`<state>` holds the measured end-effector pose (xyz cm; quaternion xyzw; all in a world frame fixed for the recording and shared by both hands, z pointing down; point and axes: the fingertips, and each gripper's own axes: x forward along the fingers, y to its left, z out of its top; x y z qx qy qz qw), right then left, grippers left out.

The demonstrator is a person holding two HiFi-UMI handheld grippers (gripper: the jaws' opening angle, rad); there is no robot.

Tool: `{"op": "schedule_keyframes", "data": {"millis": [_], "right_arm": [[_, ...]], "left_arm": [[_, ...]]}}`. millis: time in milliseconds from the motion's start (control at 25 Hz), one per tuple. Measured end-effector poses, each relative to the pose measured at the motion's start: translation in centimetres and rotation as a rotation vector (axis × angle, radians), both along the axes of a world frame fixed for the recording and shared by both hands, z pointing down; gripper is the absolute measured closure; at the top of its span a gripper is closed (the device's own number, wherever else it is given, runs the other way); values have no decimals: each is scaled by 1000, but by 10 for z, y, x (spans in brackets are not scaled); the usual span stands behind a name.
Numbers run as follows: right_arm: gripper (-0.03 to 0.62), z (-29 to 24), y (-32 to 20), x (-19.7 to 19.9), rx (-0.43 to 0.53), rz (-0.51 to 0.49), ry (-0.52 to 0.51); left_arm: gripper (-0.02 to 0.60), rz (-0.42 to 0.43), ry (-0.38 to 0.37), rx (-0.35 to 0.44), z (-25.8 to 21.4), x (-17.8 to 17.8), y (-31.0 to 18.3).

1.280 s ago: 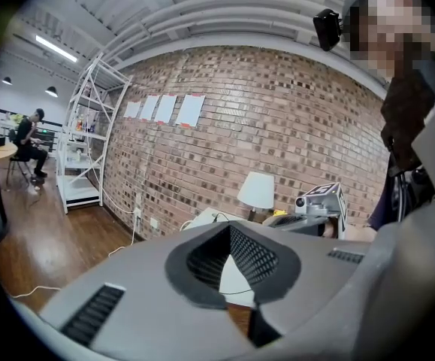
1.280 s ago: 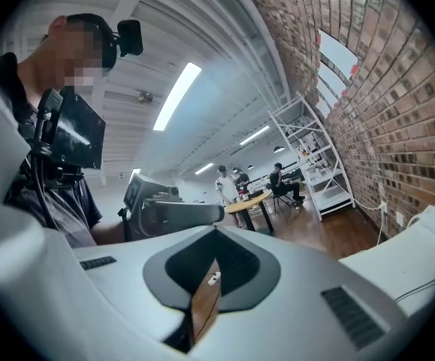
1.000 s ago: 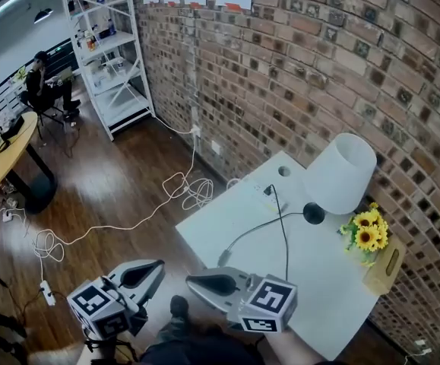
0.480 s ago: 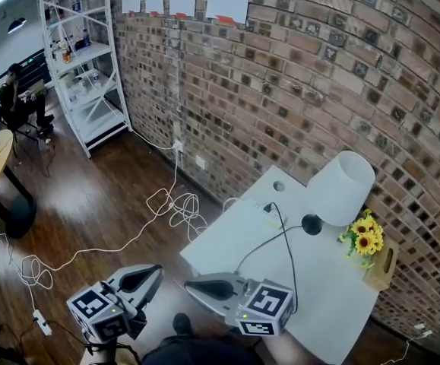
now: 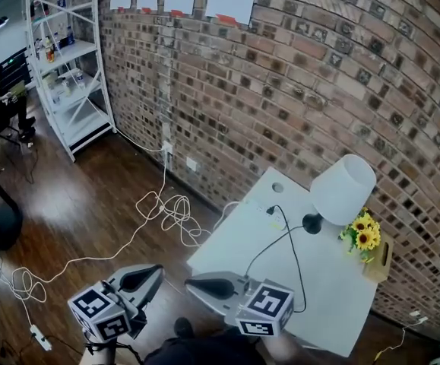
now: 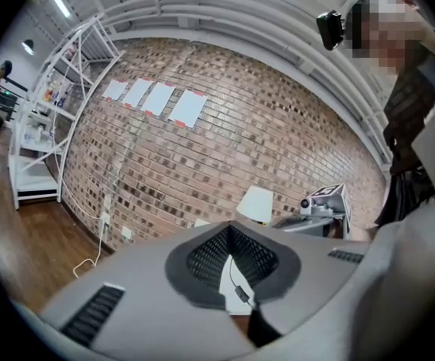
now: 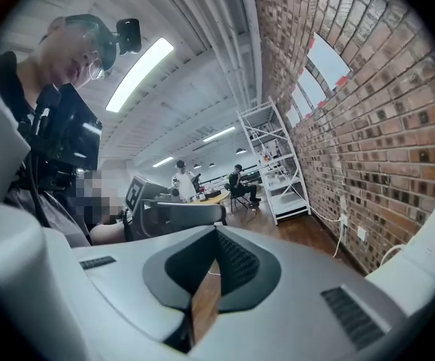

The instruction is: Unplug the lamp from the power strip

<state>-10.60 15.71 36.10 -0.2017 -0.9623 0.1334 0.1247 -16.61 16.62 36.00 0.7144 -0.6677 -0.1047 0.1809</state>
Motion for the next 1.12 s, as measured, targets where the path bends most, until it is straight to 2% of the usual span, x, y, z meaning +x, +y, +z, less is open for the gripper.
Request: {"op": "schedule_keyframes", "data": {"millis": [240, 520, 840, 960, 1120], "right_arm": [[605, 0, -20, 3, 22, 101, 6], [605, 8, -70, 18, -11, 216, 14], [605, 20, -150, 12, -23, 282, -6], [605, 30, -177, 12, -37, 290, -8], [605, 41, -210, 13, -42, 305, -3]], "left_arm": [[560, 72, -24, -48, 11, -5, -18], [560, 155, -61, -70, 9, 7, -61], [560, 185, -104, -135, 14, -1, -124], [560, 201, -120, -124, 14, 3, -158], [560, 247, -189, -189, 25, 14, -193]]}}
